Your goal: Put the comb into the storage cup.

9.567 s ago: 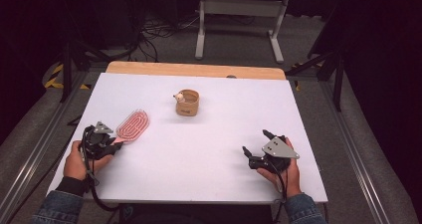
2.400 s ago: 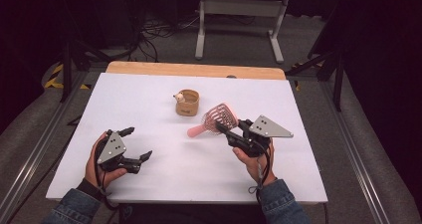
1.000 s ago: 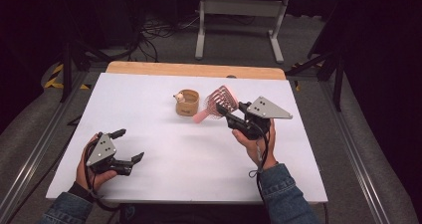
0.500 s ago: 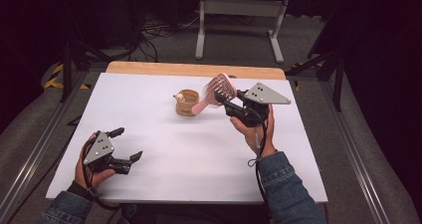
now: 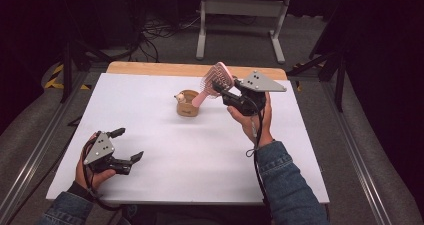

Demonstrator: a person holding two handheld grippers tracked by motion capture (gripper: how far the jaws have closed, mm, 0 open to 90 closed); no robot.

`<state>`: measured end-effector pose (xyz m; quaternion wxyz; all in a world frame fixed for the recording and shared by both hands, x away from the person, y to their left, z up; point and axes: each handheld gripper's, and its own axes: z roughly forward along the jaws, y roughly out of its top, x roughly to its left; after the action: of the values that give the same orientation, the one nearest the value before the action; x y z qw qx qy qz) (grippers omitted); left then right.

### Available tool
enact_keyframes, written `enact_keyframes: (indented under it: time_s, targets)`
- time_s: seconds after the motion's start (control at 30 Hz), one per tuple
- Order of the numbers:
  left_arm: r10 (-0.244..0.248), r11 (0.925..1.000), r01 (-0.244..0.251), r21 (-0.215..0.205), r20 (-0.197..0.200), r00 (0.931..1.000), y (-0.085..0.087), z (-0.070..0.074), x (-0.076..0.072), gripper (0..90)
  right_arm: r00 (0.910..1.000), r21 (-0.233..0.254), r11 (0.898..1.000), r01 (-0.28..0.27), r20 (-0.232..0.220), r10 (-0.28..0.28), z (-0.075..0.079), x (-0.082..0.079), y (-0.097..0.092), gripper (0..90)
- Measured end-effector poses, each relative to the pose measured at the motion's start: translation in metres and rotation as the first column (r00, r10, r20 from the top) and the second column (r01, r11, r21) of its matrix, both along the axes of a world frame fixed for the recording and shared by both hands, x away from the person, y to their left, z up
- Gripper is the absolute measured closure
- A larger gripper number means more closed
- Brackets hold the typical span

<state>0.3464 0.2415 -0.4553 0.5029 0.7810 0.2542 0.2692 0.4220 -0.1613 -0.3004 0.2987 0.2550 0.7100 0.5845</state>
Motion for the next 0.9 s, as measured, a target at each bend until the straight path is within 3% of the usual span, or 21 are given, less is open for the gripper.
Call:
enact_keyframes:
  time_s: [0.7,0.9]
  targets:
    - [-0.013,0.9999,0.013,0.002,0.008,0.9999,-0.004,0.000,-0.001,4.8,0.9977,-0.016,0.998,0.068,-0.005,-0.068,-0.007,0.032,0.017,63.7]
    - [-0.021,0.9997,0.021,0.010,0.008,0.9998,-0.005,0.000,-0.002,4.8,0.9957,-0.054,0.994,0.092,0.000,-0.092,-0.015,0.042,0.030,63.7]
